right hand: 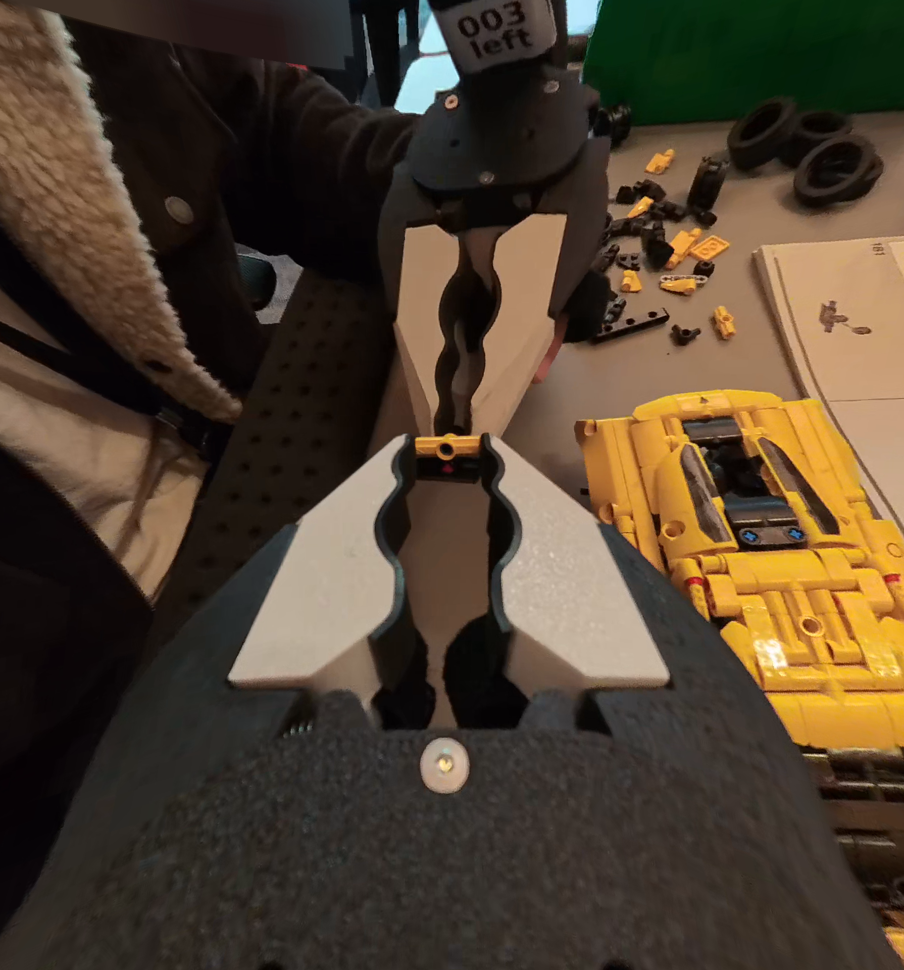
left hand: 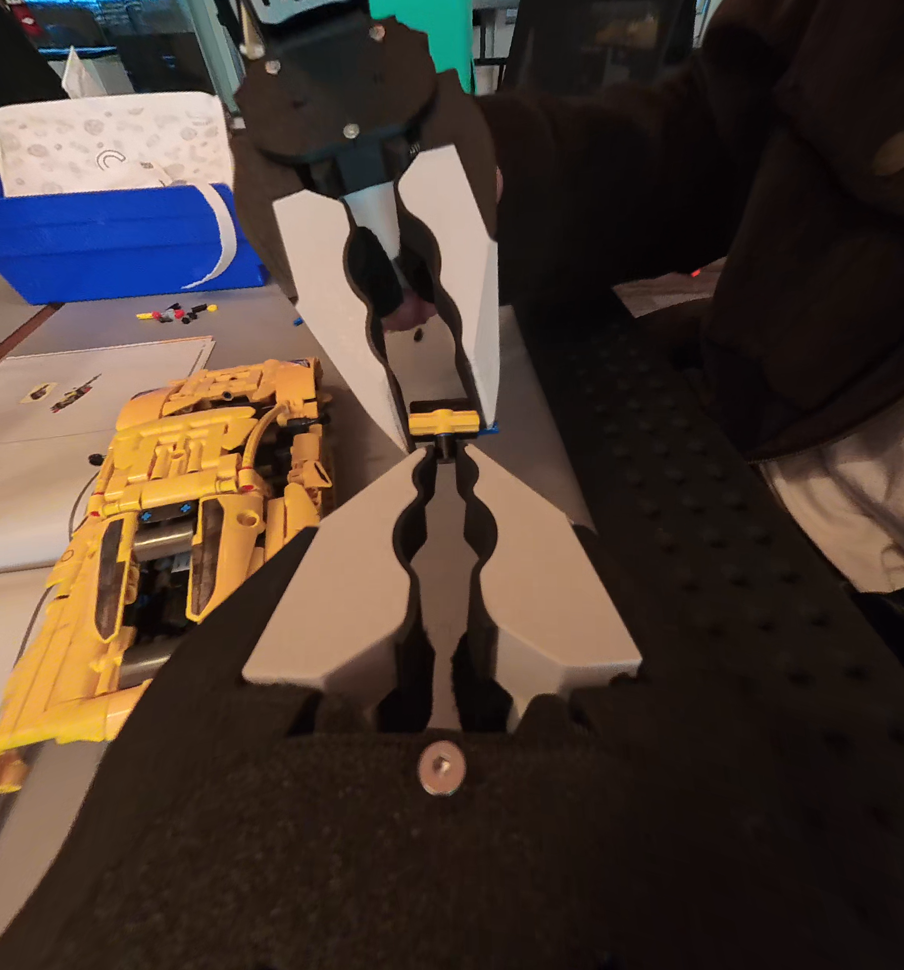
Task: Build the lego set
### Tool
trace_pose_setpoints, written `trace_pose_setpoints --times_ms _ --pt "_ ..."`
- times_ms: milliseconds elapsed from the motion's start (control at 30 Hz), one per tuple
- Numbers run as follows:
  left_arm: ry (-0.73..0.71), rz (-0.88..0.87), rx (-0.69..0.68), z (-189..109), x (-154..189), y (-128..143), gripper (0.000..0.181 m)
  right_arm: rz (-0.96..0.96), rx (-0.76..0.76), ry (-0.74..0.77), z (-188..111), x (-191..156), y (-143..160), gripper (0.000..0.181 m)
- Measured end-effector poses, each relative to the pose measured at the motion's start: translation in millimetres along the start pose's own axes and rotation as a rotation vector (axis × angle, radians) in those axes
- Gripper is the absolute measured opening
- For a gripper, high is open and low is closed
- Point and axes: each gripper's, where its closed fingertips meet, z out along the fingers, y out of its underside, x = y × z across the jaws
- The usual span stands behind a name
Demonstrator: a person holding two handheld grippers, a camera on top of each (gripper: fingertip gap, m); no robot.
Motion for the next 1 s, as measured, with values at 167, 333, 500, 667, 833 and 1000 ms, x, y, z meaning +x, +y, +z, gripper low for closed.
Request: trace_pose_setpoints --times_ms 167,333,500,667,833,1000 --pt "0.010 -0.008 0.011 2.4 1.4 -0.4 0.006 -0.002 0.056 0.025 -1.9 -1.7 0.3 0.024" --pt "-0.020 -0.037 0.031 0.3 -7.9 0.2 0.007 -0.008 0.087 0.116 -9.4 4.1 -1.6 0.032" --pt "-0.013 -0.030 0.013 2.9 -5.9 3.4 0.007 -0.072 0.054 0.176 -5.5 8.1 3.7 0.023" --pt "-0.036 -0.010 -0.026 3.7 -6.8 6.6 0.006 -0.077 0.013 0.176 -3.5 8.7 8.0 0.023" --pt "-0.030 -0.019 -0.025 4.8 -1.2 0.3 0.005 -0.056 0.016 0.149 -4.4 2.2 5.3 0.023" --pt "-0.034 -0.029 -0.035 5.3 -2.7 2.3 0.005 -0.051 0.024 0.154 -2.5 4.6 5.2 0.023"
